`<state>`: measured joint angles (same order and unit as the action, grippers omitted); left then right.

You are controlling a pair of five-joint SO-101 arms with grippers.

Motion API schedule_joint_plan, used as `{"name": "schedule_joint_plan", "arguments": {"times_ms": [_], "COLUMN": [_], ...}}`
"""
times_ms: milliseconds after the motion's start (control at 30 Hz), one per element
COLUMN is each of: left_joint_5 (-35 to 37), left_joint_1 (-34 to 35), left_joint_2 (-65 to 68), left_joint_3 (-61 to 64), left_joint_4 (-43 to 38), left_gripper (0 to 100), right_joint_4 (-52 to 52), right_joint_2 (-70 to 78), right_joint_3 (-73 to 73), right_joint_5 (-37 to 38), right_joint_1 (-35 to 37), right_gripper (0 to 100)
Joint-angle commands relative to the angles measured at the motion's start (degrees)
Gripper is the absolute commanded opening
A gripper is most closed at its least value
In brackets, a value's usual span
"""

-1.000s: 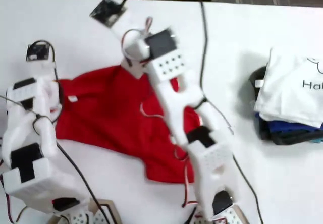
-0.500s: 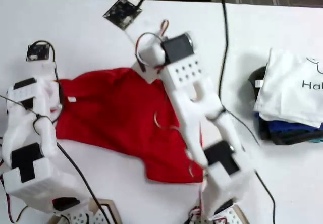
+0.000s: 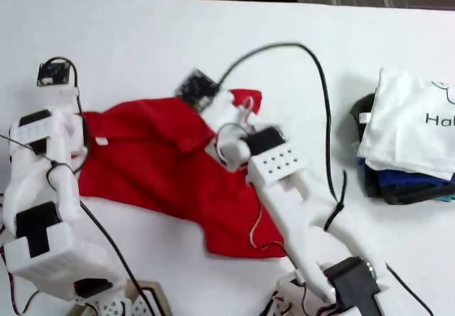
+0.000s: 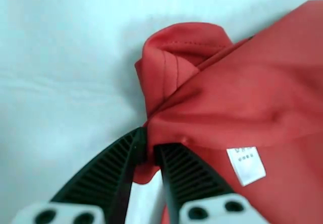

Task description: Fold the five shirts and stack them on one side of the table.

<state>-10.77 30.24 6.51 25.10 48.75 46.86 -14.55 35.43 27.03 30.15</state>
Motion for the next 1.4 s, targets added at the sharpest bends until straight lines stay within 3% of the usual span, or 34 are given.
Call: {"name": "schedule_joint_plan", "arguments": {"times_ms": [0,100,267,333,567,667,967,1133,1367], "left_joint_5": [0.5,0.5,0.5,0.5,0.6,2.3,3.3,3.3,3.3], "left_joint_1": [0.4,0.4,0.4,0.4,0.5,0.5,0.3,0.3,0.4], "left_joint_2": [-0.9,-0.9,-0.7,-0.6,-0.5,-0.5,-0.4,-0.4,-0.4], "left_joint_3": [-1.0,-0.9,-0.7,-0.7,-0.6,-0.6,-0.5,-0.5,-0.4], "left_joint_4": [-1.0,-1.0,-1.0,-1.0,-1.0,-1.0,-1.0,-1.0,-1.0], "left_gripper": [3,3,3,3,3,3,3,3,3], "right_joint_4": [-5.1,-5.0,-1.6,-0.9,-2.2,-1.8,7.2,17.9,15.9], "right_joint_2": [-0.6,2.7,4.0,3.4,0.7,0.7,-0.9,-2.9,-1.7], "right_joint_3": [2.3,2.2,2.2,2.2,2.1,2.3,2.5,2.6,2.6], "right_joint_5": [0.2,0.2,2.1,4.9,6.7,6.7,7.4,21.2,27.4], "right_joint_1": [-0.5,-0.5,-0.6,-0.9,-11.3,-12.4,-10.8,-3.8,-0.4], "right_gripper": [2.1,4.3,24.5,27.6,27.6,27.6,27.6,25.3,24.0]}}
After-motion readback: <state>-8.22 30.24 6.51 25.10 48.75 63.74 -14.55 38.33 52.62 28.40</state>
